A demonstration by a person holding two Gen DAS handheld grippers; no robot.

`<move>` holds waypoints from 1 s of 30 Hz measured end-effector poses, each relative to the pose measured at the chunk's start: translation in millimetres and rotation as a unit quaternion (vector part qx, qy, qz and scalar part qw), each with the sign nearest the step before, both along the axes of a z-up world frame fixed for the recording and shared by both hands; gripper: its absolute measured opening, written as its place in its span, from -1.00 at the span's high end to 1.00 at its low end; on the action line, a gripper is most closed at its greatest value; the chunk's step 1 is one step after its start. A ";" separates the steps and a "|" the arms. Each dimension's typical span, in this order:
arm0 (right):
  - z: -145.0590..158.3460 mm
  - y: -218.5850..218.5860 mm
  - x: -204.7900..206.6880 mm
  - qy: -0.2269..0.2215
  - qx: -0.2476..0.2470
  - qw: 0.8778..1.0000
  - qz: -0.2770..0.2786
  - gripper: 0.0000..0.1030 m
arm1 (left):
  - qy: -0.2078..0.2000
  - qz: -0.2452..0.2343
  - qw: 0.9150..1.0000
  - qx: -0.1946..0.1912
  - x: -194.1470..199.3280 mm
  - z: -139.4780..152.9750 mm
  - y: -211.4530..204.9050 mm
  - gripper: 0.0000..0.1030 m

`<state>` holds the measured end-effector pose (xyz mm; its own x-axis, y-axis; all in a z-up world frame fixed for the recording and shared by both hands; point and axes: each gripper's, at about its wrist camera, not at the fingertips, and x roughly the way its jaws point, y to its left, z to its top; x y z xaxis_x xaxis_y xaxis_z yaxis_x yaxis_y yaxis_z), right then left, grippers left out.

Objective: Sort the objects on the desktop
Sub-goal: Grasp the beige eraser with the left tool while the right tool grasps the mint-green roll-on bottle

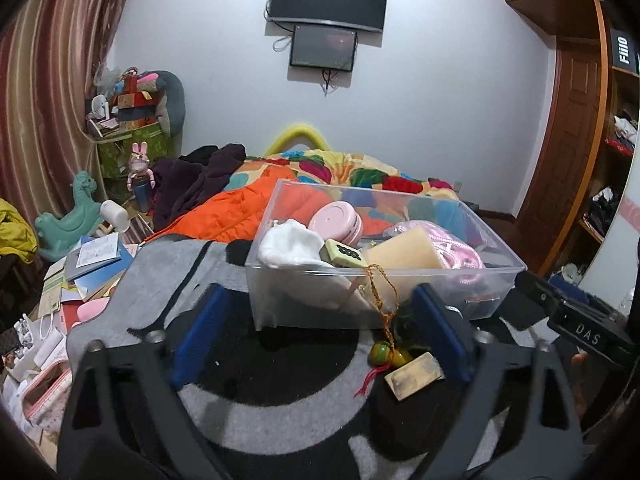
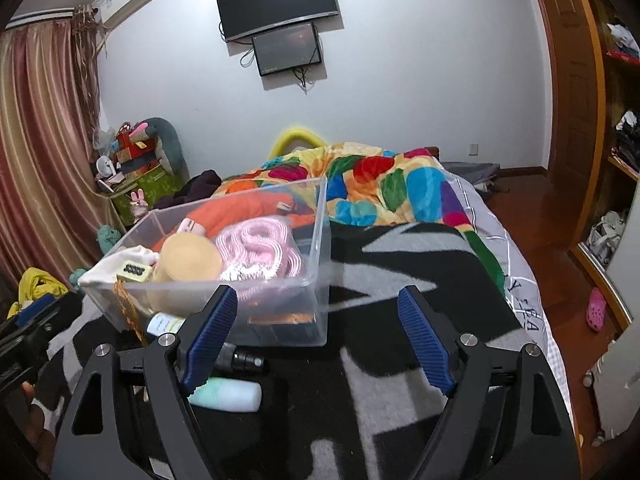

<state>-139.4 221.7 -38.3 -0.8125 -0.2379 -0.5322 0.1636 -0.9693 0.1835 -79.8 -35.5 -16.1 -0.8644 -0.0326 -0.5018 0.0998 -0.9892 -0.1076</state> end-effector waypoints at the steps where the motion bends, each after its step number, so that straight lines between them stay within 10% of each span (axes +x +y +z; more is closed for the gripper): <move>1: -0.7 0.6 1.0 -0.002 0.000 1.000 0.001 -0.56 | 0.000 -0.001 1.000 -0.001 2.0 0.4 -0.6 -0.85; 17: -7.8 1.5 11.0 -0.012 0.013 1.000 0.008 -0.56 | -0.091 -0.053 0.994 0.009 -17.2 -41.9 26.3 -0.85; 26: -15.9 4.1 6.1 -0.030 0.000 0.999 0.015 -0.56 | -0.120 -0.081 0.984 -0.106 -20.3 -55.6 74.0 -0.84; 30: -13.6 1.9 10.7 -0.025 0.003 0.999 0.021 -0.56 | -0.115 -0.085 0.983 -0.112 -17.3 -57.3 79.1 0.02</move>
<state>-128.7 223.7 -51.9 -0.7749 -0.2676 -0.5727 0.1944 -0.9629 0.1869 -97.1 43.6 -73.4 -0.7315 -0.0291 -0.6813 -0.0733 -0.9899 0.1210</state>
